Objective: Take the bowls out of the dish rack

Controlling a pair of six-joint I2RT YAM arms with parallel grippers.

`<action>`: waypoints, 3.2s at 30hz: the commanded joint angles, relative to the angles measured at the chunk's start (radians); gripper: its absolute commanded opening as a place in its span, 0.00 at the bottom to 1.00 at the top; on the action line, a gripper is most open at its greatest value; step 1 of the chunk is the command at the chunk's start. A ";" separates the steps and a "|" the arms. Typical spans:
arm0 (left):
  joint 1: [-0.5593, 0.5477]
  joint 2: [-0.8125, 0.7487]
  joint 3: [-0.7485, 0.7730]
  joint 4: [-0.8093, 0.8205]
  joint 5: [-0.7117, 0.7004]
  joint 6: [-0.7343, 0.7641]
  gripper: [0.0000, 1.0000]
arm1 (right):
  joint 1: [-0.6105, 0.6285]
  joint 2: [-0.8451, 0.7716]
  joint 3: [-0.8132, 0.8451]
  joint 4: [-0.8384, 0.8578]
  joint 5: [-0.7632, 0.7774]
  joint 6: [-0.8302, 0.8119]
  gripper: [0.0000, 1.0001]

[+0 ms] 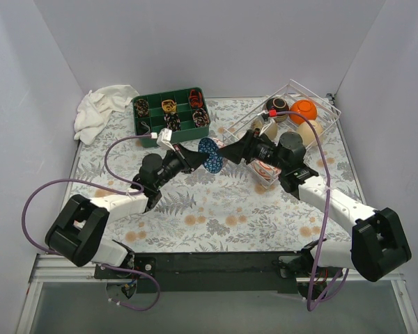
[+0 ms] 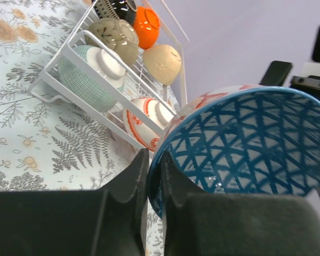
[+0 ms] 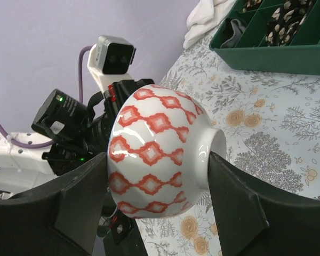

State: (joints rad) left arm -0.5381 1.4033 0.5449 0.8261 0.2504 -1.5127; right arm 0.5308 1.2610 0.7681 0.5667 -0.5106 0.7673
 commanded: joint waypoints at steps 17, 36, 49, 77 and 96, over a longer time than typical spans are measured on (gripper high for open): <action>0.033 -0.279 0.039 -0.583 -0.298 0.190 0.00 | 0.001 -0.149 -0.096 -0.072 0.059 -0.210 0.96; 0.573 -0.032 0.293 -1.206 -0.192 0.396 0.00 | 0.001 -0.314 -0.116 -0.449 0.357 -0.545 0.98; 0.682 0.140 0.395 -1.228 -0.171 0.414 0.01 | 0.000 -0.296 -0.127 -0.449 0.346 -0.559 0.98; 0.378 -0.423 0.227 -1.105 -0.388 0.589 0.98 | -0.120 -0.042 0.247 -0.714 0.644 -0.516 0.99; 0.259 -0.754 0.010 -0.903 -0.281 0.611 0.98 | -0.468 0.432 0.430 -0.469 0.386 -0.007 0.99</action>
State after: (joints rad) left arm -0.2745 0.6514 0.5617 -0.1024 -0.0593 -0.8974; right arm 0.0723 1.6630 1.1606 -0.0414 -0.0826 0.6361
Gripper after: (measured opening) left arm 0.982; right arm 0.985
